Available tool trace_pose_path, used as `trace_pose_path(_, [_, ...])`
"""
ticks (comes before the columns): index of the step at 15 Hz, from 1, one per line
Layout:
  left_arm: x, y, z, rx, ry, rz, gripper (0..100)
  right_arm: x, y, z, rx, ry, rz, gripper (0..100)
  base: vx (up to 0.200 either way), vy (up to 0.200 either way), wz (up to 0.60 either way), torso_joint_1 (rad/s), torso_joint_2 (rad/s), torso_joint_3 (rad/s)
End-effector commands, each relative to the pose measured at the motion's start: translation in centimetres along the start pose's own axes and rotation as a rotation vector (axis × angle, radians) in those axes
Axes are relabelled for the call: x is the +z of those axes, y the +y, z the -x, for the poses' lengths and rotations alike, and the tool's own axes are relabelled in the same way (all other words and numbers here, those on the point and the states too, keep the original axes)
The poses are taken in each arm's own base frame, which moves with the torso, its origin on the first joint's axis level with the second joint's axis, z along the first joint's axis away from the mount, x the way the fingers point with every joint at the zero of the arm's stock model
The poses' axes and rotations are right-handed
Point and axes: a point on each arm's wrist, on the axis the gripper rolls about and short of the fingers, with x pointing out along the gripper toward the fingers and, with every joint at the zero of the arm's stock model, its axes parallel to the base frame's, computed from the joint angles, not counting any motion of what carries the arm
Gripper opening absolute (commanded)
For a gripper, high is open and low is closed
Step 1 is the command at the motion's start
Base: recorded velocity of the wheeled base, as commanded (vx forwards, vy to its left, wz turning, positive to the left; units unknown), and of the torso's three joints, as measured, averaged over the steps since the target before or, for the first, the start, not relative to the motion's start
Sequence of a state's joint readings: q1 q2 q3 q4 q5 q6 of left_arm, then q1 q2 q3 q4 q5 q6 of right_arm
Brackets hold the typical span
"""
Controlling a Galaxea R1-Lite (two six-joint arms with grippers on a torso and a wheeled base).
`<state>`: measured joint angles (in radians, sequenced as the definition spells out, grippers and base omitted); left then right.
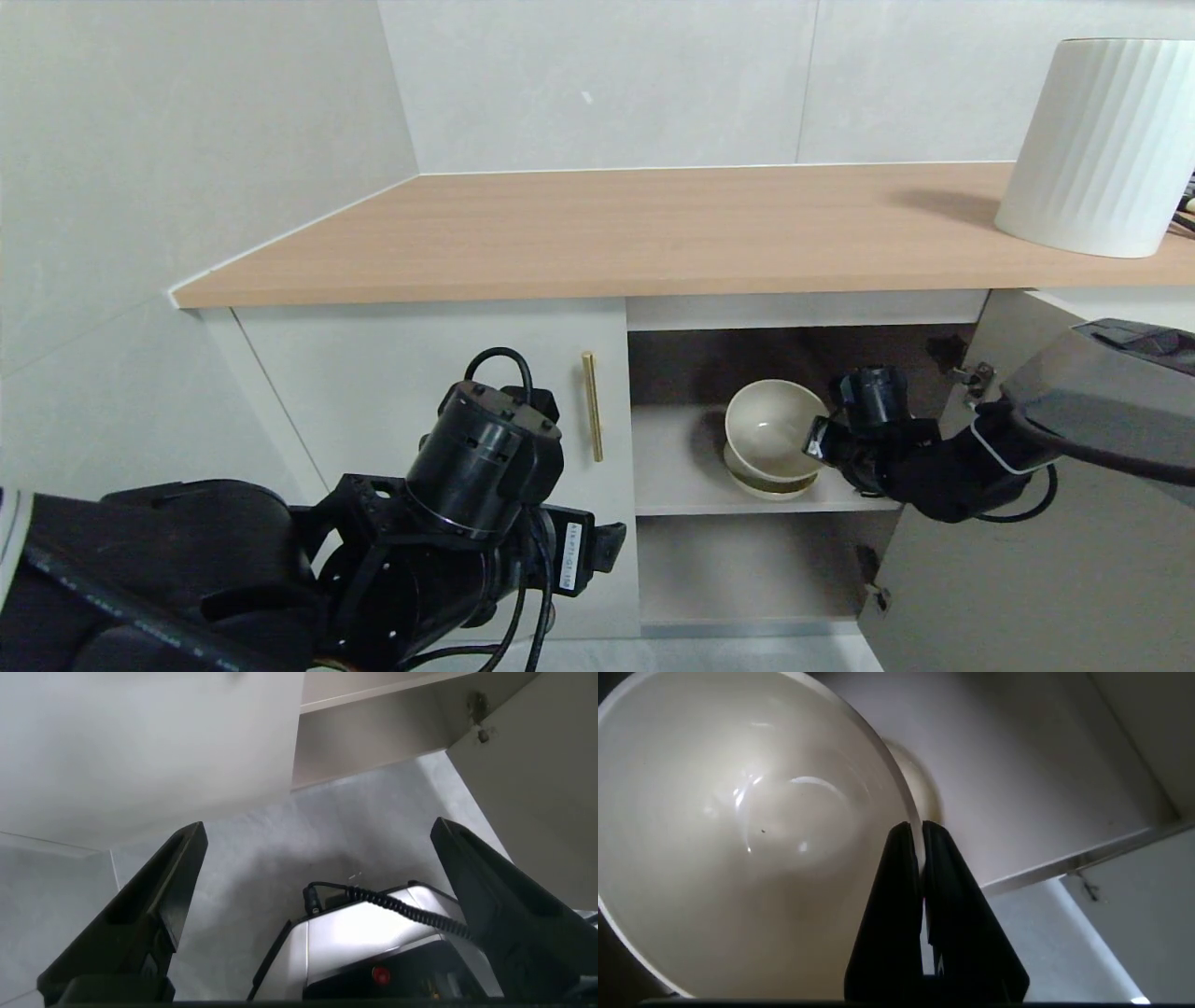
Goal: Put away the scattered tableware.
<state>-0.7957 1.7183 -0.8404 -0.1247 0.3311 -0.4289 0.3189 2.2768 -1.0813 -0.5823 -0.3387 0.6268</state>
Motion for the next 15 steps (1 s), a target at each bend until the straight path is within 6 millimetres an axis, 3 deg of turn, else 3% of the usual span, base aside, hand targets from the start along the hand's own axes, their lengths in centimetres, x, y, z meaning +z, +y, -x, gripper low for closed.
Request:
trace_pose_path(1, [0.0,0.0,0.0,0.0,0.0,0.0,100,-0.6,-0.3,-1.0,-0.015,0.012,0.005,0,0.0,0.0,0.0,0.0,0.0,0.0])
trace_pose_path(9, [0.0,0.0,0.1,-0.001,-0.001,0.002,100,-1.0,-0.3,-1.9,-0.029,0.016,0.013,0,0.0,0.0,0.0,0.0,0.0,0.0])
trace_pose_path(10, [0.0,0.0,0.1,-0.001,-0.001,0.002,100,-1.0,-0.3,-1.9,-0.027,0.016,0.013,100,0.0,0.0,0.0,0.0,0.0,0.0])
trace_pose_path(15, [0.4,0.5,-0.1,0.013,-0.009,0.032,100,-0.7,0.1,-0.8,-0.006,0.017,0.017,100,0.0,0.0,0.0,0.0,0.0,0.0])
